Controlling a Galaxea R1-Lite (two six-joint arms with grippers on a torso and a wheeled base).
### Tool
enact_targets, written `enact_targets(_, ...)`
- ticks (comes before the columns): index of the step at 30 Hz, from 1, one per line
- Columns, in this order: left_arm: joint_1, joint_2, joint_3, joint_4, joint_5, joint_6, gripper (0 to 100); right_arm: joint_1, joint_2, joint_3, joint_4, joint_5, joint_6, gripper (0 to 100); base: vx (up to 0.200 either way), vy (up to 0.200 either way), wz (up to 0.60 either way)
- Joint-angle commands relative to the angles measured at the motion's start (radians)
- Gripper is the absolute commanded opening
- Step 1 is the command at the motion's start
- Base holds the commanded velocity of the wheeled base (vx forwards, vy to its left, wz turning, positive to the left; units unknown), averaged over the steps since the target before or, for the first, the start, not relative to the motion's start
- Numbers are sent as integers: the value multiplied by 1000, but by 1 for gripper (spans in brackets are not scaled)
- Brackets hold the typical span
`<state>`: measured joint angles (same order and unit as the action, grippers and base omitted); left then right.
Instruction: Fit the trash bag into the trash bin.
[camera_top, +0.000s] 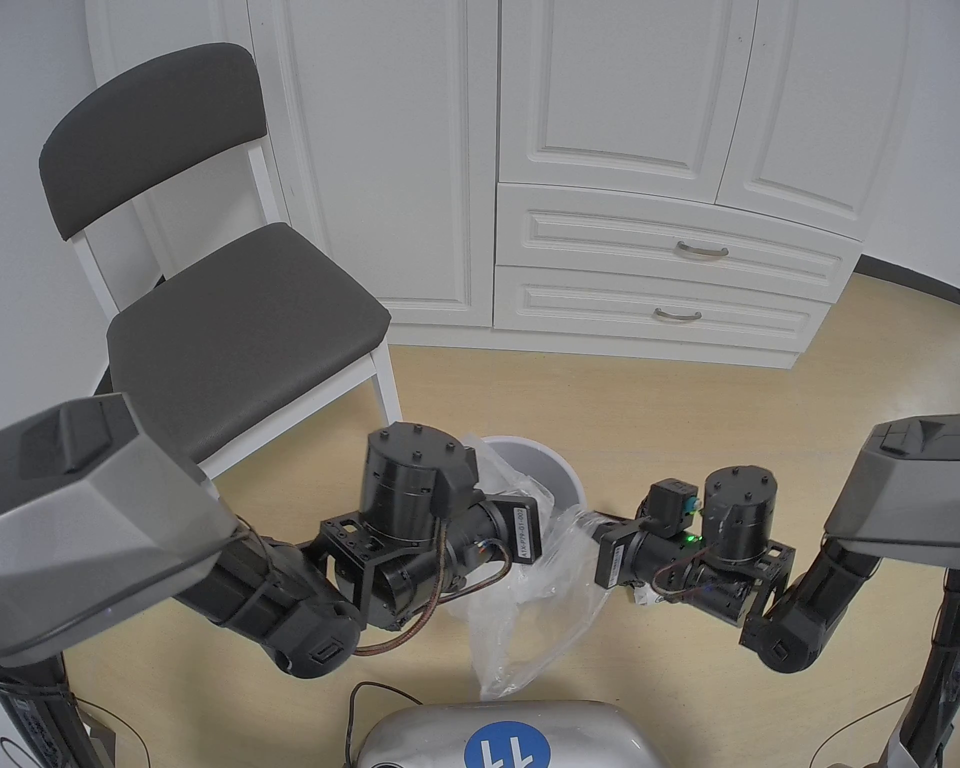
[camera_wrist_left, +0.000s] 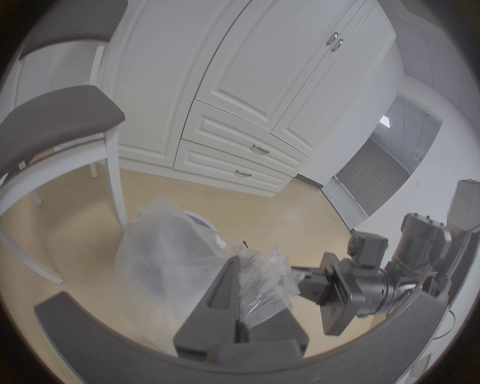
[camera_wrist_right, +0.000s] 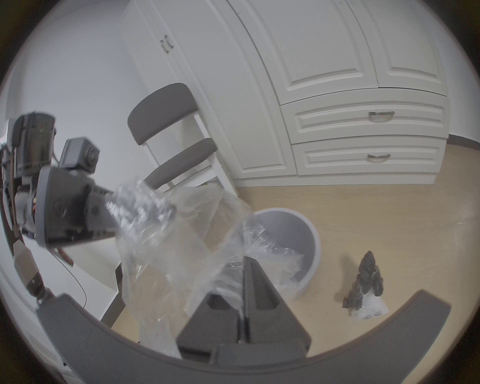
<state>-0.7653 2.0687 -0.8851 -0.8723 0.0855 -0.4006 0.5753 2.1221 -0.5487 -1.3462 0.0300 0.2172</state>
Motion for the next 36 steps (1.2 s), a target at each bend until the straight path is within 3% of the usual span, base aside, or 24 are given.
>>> enact_targets(1,-34,68,-67,-33,10,-60,0,-111,-128,-2,85,54,2,0,0,0,0)
enact_targets(6,-8,120,-150,-54,-6,-141,0,-153,-148,-19,102,74,4,0,0,0,0)
enact_targets(10,37,254,-301,-53,-20,-168,0,-172,-128,-36,104,79,8,0,0,0,0)
enact_targets(16,115,384,-436,-54,-20,-185,0,-152,-59,-68,79,80,48,0,0,0,0)
enact_targets(22,185,422,-469,-42,-27,-227,0,-115,-5,-96,41,79,125,0,0,0,0)
enact_targets(31,227,370,-393,-45,-27,-319,0,-81,131,-217,9,70,327,0,0,0,0)
enact_targets(32,228,347,-364,-51,-21,-319,0,-75,171,-258,-14,65,413,0,0,0,0)
enact_targets(36,236,280,-279,-56,-27,-316,0,-35,219,-301,-47,53,516,0,0,0,0)
